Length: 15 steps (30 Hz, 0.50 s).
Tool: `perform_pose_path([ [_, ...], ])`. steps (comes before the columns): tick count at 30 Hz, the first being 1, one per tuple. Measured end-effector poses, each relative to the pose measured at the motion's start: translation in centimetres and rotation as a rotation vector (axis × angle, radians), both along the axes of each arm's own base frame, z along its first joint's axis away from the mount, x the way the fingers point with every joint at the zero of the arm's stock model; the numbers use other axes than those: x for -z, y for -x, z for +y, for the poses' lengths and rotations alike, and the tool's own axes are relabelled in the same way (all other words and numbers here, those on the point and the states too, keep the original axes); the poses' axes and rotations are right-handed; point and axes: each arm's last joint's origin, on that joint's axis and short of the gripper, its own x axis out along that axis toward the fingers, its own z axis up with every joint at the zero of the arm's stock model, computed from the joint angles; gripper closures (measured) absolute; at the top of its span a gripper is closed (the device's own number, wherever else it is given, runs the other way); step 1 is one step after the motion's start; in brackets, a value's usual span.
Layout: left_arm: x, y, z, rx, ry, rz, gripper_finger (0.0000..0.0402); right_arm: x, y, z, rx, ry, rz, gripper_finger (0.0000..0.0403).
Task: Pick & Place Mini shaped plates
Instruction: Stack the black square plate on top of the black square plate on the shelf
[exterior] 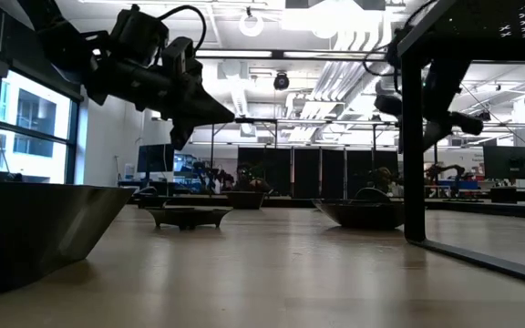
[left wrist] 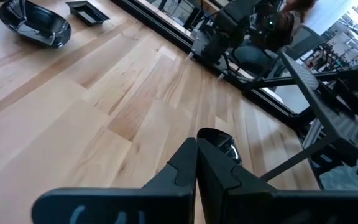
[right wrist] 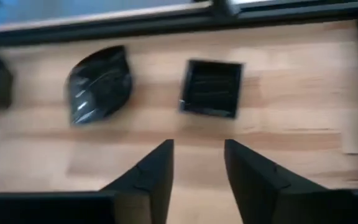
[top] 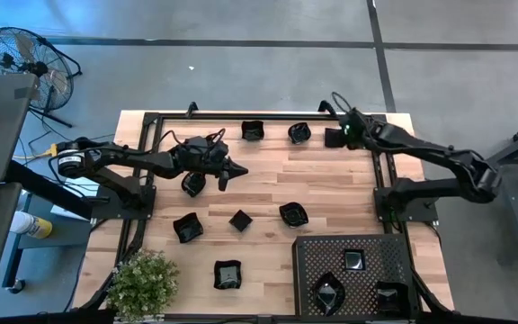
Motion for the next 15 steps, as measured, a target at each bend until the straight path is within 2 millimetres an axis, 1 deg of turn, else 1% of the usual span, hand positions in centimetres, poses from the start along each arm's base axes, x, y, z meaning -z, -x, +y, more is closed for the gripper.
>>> perform_pose_path([
  [4,0.0,0.0,0.0,-0.002,-0.012,0.000,0.0401,1.7,-0.2,-1.3,0.076,-0.035,0.063,0.0233],
  [8,0.0,0.0,0.0,-0.001,-0.020,0.000,0.0401,3.2,-0.8,-2.2,0.173,-0.024,0.123,0.0218],
  [11,0.0,0.0,0.0,-0.001,-0.020,0.002,0.0401,3.9,-1.5,-2.9,0.170,0.001,0.109,0.0215],
  [15,0.1,0.0,0.0,0.000,-0.027,0.007,0.0401,4.2,-1.9,-3.4,0.175,0.046,0.110,0.0214],
])
